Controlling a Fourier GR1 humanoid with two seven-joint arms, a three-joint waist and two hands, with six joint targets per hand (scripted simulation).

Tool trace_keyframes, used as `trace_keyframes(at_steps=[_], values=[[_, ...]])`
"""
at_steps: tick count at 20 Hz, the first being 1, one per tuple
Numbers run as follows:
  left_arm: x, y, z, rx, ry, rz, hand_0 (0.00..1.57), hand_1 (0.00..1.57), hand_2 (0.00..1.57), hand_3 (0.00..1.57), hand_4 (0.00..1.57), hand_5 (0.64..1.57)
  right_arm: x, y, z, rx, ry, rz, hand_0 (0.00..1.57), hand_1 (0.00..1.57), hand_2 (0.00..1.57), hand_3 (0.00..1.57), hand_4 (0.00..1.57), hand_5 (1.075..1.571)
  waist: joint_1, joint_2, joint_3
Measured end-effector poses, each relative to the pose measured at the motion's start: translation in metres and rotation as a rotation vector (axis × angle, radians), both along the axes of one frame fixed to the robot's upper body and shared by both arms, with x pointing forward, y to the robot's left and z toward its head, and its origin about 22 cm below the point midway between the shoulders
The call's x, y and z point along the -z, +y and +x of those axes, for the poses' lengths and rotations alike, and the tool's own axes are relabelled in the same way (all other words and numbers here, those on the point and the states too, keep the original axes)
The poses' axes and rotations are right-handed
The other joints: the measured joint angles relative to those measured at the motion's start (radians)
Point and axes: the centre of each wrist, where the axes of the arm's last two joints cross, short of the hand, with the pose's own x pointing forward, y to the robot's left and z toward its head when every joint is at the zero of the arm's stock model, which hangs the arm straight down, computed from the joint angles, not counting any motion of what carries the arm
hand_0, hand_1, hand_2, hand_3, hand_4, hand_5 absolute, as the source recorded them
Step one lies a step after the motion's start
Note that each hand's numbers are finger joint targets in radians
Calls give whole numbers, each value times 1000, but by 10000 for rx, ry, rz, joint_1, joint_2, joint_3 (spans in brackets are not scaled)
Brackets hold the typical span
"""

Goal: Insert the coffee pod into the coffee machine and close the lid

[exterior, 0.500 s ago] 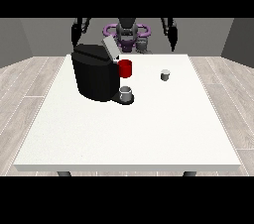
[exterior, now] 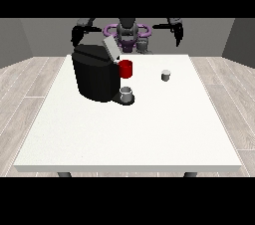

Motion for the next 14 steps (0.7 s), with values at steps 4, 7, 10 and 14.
trace_keyframes(at_steps=[4, 7, 10, 14], values=[[-9, 28, 19, -102, 308, 532, 0, 0, 0, 0, 0, 1571, -5, 13, 6, 17, -643, 178, 0, 0, 0, 0, 217, 1571, -376, 389, 9], [-12, 35, 36, -156, 487, 699, 0, 0, 0, 0, 0, 1571, -11, 25, 14, -3, -1015, 303, 0, 0, 0, 0, 177, 1571, -587, 733, 11], [-13, 45, 50, -324, 854, 1071, 0, 0, 0, 0, 0, 1571, -19, 31, 18, -204, -1093, 335, 0, 0, 0, 0, 168, 1571, -861, 915, 11], [-8, 61, 63, -636, 1392, 1287, 0, 0, 0, 0, 0, 1571, -22, 36, 19, -372, -1239, 428, 0, 0, 0, 0, 118, 1571, -1077, 1171, 13]])
